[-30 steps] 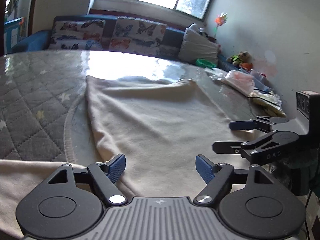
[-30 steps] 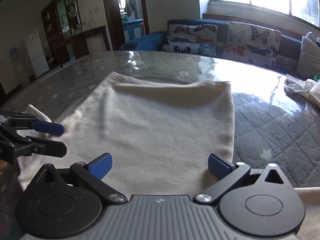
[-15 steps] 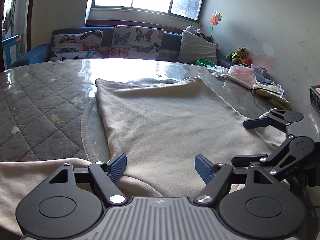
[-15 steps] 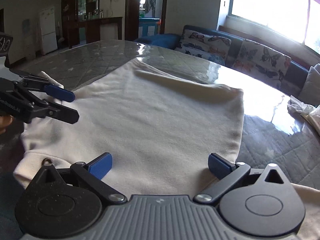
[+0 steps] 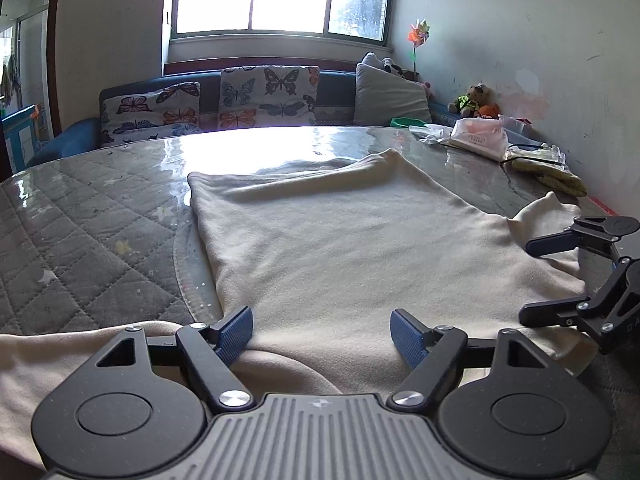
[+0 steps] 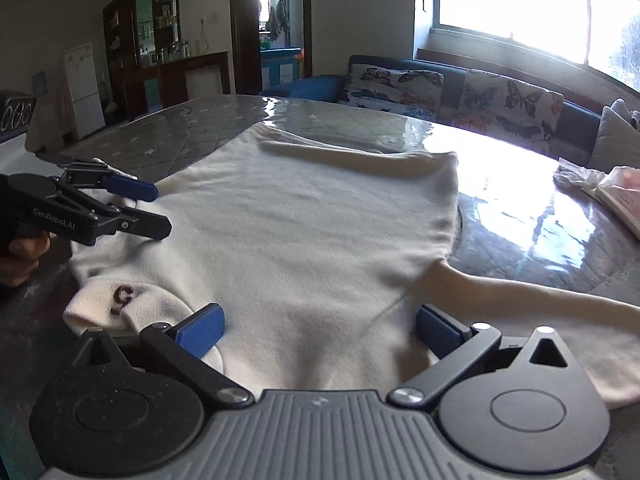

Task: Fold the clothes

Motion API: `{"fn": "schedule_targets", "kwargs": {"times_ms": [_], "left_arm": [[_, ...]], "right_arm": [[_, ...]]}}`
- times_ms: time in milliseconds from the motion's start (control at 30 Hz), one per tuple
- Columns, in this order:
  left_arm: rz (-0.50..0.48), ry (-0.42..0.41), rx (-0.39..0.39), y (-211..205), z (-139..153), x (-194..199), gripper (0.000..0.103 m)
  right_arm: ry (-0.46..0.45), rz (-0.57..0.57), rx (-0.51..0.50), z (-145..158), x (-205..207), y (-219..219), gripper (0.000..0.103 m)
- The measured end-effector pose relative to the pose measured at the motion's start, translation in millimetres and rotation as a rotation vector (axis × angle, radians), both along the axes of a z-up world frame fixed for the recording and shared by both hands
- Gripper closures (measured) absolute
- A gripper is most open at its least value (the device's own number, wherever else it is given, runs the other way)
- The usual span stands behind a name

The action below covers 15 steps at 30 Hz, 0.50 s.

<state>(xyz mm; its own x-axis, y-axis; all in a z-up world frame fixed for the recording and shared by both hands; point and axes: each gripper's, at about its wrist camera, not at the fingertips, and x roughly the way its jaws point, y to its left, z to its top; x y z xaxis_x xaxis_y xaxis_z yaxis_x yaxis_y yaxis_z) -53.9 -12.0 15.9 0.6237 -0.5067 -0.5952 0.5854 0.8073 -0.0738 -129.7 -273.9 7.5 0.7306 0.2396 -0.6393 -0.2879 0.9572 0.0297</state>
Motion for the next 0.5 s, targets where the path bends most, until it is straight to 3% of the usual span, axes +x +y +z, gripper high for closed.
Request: {"fn": "schedule_targets", "kwargs": {"times_ms": [100,233,367,500], "left_arm": [[0.001,-0.002,0.012,-2,0,-1,0.018],[0.012,0.013,0.013,-7,2,-2,0.013],[0.029,0.031,0.000,-11,10,-4,0.010],[0.047,0.045,-0.006,-14,18,-10,0.003]], "right_arm": [[0.009,-0.034,0.068,6,-3,-17,0.000],[-0.018,-0.190,0.104,14,-3,-65,0.000],[0.016,-0.311,0.088,4,5,-102,0.000],[0.004,-0.353,0.047,3,5,-115,0.000]]}}
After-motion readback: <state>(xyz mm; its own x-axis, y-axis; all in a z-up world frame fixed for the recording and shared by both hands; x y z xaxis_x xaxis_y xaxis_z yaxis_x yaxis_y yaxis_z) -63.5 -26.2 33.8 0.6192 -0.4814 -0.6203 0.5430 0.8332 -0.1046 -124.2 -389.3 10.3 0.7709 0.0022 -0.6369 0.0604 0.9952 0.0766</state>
